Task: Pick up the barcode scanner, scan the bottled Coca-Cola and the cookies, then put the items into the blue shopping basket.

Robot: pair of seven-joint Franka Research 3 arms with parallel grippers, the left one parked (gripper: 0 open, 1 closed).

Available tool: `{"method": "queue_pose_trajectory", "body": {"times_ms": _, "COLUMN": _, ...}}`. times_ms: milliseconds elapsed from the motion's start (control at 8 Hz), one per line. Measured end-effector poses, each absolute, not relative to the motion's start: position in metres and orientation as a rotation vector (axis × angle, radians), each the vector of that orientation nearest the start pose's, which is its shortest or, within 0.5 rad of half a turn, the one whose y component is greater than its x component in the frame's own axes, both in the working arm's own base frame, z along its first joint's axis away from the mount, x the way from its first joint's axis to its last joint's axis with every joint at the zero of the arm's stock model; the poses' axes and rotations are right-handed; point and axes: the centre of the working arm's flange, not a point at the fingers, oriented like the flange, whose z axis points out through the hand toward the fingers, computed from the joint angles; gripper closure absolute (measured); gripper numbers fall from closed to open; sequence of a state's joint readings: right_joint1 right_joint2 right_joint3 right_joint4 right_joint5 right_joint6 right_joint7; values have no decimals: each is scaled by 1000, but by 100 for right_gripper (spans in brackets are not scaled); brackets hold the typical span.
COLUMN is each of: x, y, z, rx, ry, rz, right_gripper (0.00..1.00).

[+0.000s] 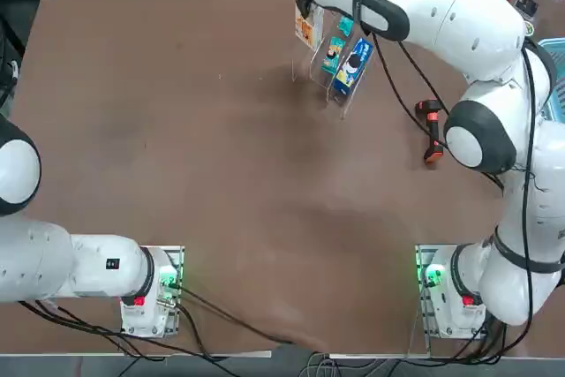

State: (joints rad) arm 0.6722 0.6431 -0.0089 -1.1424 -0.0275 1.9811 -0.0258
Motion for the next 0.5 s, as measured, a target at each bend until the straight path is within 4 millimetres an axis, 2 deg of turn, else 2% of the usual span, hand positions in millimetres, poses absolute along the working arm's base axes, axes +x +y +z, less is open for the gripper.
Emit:
{"method": "queue_pose_trajectory", "body": {"times_ms": 250, "x": 590, "y": 461, "z": 462, "rx": -2913, "ry": -1051, "rz": -243, "right_gripper": 64}}
{"method": "queue_pose_trajectory", "body": {"times_ms": 375, "x": 583, "y": 458, "z": 482, "rx": -2897, "ry": -1028, "rz": -212, "right_gripper": 64}}
{"method": "queue_pose_trajectory", "body": {"times_ms": 500, "x": 572, "y": 453, "z": 511, "rx": -2877, "ry": -1002, "rz": -179, "right_gripper": 64}}
